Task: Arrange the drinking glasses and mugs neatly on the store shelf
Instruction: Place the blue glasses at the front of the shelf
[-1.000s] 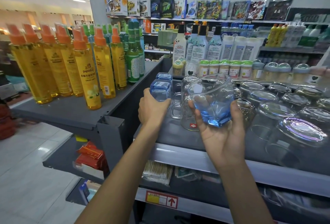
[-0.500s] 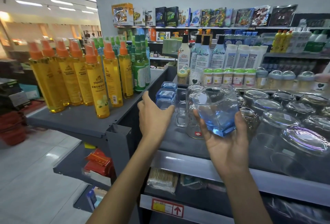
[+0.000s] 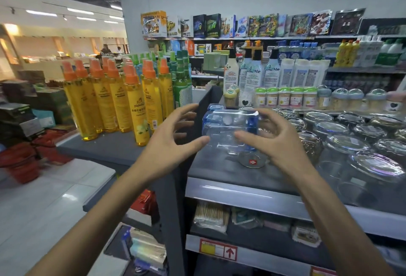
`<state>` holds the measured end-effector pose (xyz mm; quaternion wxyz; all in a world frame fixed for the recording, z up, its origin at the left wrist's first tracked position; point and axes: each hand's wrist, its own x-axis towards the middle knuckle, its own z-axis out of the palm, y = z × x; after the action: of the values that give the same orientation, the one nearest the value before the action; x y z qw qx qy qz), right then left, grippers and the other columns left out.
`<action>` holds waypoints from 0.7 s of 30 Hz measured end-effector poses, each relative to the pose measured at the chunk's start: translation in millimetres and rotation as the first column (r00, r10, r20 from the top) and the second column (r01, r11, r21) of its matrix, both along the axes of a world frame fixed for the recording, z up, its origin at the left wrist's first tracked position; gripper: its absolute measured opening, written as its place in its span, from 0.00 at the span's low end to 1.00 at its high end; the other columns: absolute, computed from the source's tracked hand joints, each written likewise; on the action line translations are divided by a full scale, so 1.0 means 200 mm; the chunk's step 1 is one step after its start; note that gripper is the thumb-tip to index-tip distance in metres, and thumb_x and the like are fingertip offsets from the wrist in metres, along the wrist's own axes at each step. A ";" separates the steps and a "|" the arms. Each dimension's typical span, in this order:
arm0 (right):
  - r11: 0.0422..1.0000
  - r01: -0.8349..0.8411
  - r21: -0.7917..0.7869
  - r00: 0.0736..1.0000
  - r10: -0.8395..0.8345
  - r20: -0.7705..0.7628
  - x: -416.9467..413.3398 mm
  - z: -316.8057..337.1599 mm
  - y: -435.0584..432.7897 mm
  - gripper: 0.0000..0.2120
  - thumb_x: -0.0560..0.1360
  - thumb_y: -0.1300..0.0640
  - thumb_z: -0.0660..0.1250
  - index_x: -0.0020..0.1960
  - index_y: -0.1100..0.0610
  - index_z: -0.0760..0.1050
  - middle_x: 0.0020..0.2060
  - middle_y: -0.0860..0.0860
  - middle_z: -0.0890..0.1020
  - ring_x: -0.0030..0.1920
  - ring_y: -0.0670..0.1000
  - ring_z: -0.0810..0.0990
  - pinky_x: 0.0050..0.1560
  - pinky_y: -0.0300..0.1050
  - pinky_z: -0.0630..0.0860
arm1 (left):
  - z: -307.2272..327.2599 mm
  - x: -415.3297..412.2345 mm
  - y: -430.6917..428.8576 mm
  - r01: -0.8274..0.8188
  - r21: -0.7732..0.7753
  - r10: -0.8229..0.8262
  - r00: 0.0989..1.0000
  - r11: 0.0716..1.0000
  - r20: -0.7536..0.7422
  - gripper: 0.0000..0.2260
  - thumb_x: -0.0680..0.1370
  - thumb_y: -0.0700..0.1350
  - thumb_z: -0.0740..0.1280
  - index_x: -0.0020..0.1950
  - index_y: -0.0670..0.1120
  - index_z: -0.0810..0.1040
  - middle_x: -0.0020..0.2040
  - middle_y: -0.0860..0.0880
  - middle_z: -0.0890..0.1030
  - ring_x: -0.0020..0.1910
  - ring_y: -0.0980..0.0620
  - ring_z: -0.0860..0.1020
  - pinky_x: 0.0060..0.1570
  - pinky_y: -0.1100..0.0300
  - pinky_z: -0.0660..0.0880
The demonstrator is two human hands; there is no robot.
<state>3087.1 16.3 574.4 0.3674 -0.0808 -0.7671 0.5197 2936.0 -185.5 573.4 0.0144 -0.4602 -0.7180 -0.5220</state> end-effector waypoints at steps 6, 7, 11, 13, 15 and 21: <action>0.869 -0.027 0.494 0.925 -0.165 0.341 -0.16 0.19 -0.03 0.36 0.62 0.38 0.83 0.64 0.45 0.72 0.57 0.42 0.79 0.56 0.41 0.79 0.53 0.39 0.76 | 0.09 -0.13 0.06 -0.018 -0.301 -0.065 0.963 0.954 -0.261 0.36 0.72 0.58 0.78 0.78 0.55 0.69 0.71 0.57 0.76 0.67 0.63 0.74 0.66 0.64 0.71; 0.845 -0.055 0.532 0.907 -0.181 0.381 -0.19 0.21 -0.03 0.36 0.63 0.37 0.82 0.64 0.47 0.70 0.58 0.45 0.79 0.57 0.44 0.79 0.54 0.42 0.77 | 0.09 -0.16 0.08 -0.040 -0.341 -0.064 0.955 0.939 -0.289 0.36 0.72 0.58 0.78 0.77 0.54 0.70 0.70 0.56 0.78 0.65 0.61 0.75 0.66 0.62 0.73; 0.709 -0.154 0.688 0.852 -0.258 0.456 -0.33 0.22 -0.04 0.36 0.63 0.33 0.79 0.62 0.49 0.71 0.54 0.51 0.82 0.54 0.53 0.81 0.56 0.56 0.79 | 0.05 -0.26 0.12 -0.061 -0.455 -0.072 0.960 0.889 -0.269 0.35 0.70 0.60 0.79 0.74 0.52 0.73 0.62 0.54 0.81 0.58 0.56 0.79 0.60 0.53 0.79; 0.666 -0.183 0.723 0.845 -0.270 0.462 -0.39 0.21 -0.05 0.36 0.63 0.34 0.79 0.62 0.49 0.72 0.53 0.52 0.83 0.52 0.53 0.81 0.55 0.55 0.79 | 0.02 -0.30 0.13 -0.059 -0.495 -0.077 0.965 0.867 -0.250 0.36 0.69 0.61 0.79 0.73 0.52 0.73 0.59 0.55 0.81 0.56 0.57 0.80 0.58 0.53 0.79; 0.653 -0.197 0.731 0.843 -0.267 0.466 -0.42 0.20 -0.05 0.35 0.64 0.35 0.80 0.63 0.51 0.73 0.55 0.51 0.82 0.52 0.52 0.80 0.55 0.52 0.78 | 0.00 -0.34 0.14 -0.057 -0.521 -0.080 0.968 0.852 -0.237 0.35 0.68 0.62 0.80 0.71 0.53 0.74 0.58 0.56 0.82 0.54 0.58 0.80 0.56 0.53 0.80; 0.633 -0.198 0.748 0.852 -0.267 0.451 -0.49 0.12 -0.04 0.35 0.64 0.35 0.80 0.64 0.52 0.75 0.56 0.50 0.82 0.53 0.51 0.80 0.54 0.47 0.76 | -0.05 -0.43 0.19 -0.022 -0.587 -0.098 0.980 0.809 -0.172 0.34 0.66 0.60 0.82 0.68 0.51 0.76 0.57 0.55 0.84 0.53 0.56 0.82 0.57 0.50 0.81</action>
<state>2989.3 8.2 599.2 0.1532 -0.0686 -0.9817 0.0903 2849.9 -148.1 562.6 -0.0687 -0.5051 -0.8295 -0.2283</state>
